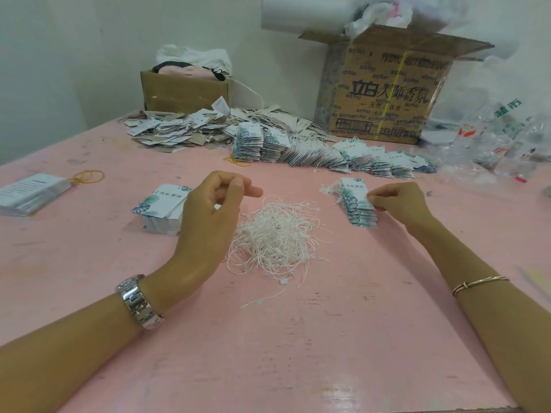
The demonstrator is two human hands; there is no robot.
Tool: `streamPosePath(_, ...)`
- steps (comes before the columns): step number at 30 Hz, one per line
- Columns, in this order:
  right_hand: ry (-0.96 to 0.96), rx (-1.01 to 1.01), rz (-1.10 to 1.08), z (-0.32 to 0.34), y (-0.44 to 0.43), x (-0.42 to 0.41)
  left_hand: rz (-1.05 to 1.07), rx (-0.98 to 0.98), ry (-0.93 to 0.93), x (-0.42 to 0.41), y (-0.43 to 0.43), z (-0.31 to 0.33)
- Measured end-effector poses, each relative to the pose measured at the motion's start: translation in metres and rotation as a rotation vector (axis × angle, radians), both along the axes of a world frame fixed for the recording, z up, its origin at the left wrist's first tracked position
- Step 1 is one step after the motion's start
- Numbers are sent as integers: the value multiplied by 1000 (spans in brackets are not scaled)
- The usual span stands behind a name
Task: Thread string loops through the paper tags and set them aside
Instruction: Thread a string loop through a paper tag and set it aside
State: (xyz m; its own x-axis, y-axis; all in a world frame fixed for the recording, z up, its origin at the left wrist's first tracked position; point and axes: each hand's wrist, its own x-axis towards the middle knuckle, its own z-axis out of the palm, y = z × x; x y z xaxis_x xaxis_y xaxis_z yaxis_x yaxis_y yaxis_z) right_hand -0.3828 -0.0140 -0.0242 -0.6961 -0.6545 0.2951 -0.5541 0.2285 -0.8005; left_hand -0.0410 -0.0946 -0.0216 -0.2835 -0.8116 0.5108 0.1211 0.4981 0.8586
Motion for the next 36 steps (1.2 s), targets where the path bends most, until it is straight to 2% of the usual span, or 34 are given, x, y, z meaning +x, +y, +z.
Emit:
streamPosePath(9, 289, 100, -36, 7, -2, 20, -18, -4, -34, 0, -1, -1)
streamPosePath(13, 416, 36, 116, 21, -5, 52, -15, -2, -80, -1, -3, -3)
streamPosePath(17, 392, 6, 420, 26, -6, 96, 2, -39, -180, 0, -4, -7)
streamPosePath(20, 374, 26, 542, 21, -6, 120, 13, -75, -228, 0, -4, -7)
streamPosePath(27, 432, 78, 504, 4, -11, 144, 30, -106, -276, 1, -5, -8)
streamPosePath(36, 319, 57, 529, 2, -13, 151, 23, -189, -358, 1, -2, -11)
